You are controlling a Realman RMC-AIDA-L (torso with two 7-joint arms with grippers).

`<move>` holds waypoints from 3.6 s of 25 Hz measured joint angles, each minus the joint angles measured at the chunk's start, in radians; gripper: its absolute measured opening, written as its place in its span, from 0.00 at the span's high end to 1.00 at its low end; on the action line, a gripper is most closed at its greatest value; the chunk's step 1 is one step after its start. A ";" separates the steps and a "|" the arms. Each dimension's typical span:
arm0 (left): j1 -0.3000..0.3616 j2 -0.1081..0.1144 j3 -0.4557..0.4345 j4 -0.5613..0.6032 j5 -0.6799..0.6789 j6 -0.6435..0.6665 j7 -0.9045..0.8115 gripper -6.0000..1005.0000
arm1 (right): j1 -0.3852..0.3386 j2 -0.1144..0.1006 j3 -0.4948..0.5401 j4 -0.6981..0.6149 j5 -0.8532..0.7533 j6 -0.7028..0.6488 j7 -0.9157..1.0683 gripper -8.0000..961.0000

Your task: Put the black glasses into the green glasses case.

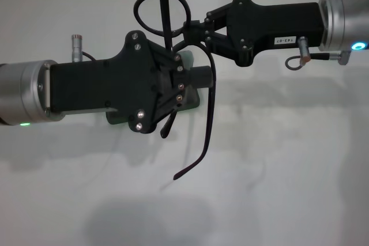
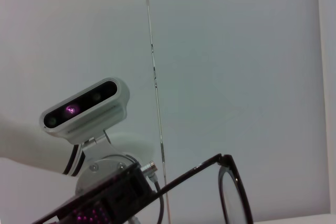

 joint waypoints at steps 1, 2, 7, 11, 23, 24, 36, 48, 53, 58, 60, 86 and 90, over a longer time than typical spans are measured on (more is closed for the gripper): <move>-0.002 0.000 0.000 -0.003 -0.004 -0.001 0.001 0.99 | 0.000 0.000 -0.001 0.002 0.002 0.000 0.003 0.94; -0.003 0.000 0.001 -0.005 -0.007 -0.001 0.002 0.99 | 0.001 0.001 -0.004 0.005 0.006 -0.001 0.004 0.94; -0.003 -0.001 0.052 -0.006 -0.040 -0.038 0.006 0.99 | 0.003 0.004 -0.007 0.015 0.021 -0.018 0.007 0.94; -0.002 -0.002 0.100 -0.006 -0.063 -0.079 0.012 0.98 | 0.003 0.004 -0.007 0.024 0.022 -0.025 0.009 0.94; 0.001 -0.002 0.113 -0.006 -0.073 -0.124 0.008 0.98 | -0.001 0.003 -0.005 0.026 0.038 -0.049 0.012 0.94; 0.002 -0.002 0.113 -0.006 -0.073 -0.124 0.007 0.98 | -0.003 0.003 -0.003 0.026 0.038 -0.049 0.012 0.94; 0.027 0.000 0.098 -0.006 -0.083 -0.168 -0.010 0.98 | -0.023 -0.005 0.002 0.015 0.067 -0.024 0.013 0.94; 0.041 -0.001 0.098 -0.022 -0.124 -0.251 0.000 0.98 | -0.022 -0.006 -0.005 0.014 0.075 -0.036 0.023 0.94; 0.041 0.000 0.100 -0.027 -0.126 -0.246 0.002 0.98 | -0.024 -0.005 0.001 0.014 0.080 -0.038 0.024 0.94; 0.044 0.001 0.098 -0.021 -0.127 -0.222 -0.009 0.98 | -0.044 -0.007 0.003 -0.011 0.104 -0.020 0.024 0.94; 0.044 0.003 0.096 -0.021 -0.128 -0.217 -0.018 0.98 | -0.057 -0.007 0.003 -0.031 0.105 -0.003 0.024 0.94; 0.199 0.061 0.099 -0.028 -0.017 -0.123 -0.052 0.97 | -0.111 -0.057 0.005 -0.128 0.159 0.084 0.060 0.94; 0.183 0.036 0.101 -0.031 0.028 -0.125 -0.048 0.97 | -0.110 -0.046 0.000 -0.123 0.189 0.073 0.074 0.94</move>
